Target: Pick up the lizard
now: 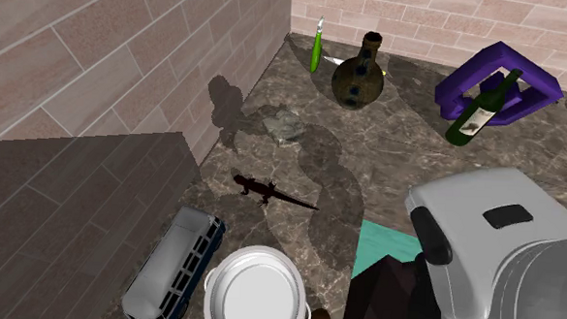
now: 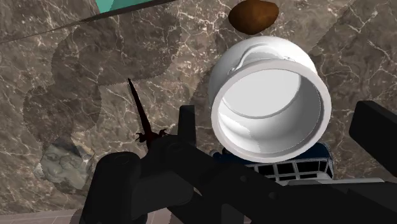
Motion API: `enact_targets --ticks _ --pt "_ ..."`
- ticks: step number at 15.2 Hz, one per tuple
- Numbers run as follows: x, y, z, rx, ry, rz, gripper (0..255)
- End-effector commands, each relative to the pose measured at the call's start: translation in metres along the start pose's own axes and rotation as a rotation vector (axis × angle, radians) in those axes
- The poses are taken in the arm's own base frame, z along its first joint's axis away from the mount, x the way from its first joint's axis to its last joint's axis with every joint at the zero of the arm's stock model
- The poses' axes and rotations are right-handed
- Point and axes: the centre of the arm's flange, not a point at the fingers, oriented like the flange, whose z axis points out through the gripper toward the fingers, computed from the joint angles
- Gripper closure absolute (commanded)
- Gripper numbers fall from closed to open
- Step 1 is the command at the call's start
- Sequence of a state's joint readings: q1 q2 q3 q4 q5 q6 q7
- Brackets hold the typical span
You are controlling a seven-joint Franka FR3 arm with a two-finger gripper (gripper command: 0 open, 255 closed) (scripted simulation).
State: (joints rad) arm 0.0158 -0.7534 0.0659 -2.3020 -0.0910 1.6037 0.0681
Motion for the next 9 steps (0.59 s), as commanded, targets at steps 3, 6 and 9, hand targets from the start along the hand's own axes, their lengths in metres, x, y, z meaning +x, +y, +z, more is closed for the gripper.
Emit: enact_targets --ticks 3,6,9 --pt "0.014 0.011 0.02 0.005 0.002 -0.008 0" --pt "0.034 0.026 0.05 0.013 0.004 -0.019 0" --pt "0.055 0.042 0.081 0.02 0.006 -0.03 0"
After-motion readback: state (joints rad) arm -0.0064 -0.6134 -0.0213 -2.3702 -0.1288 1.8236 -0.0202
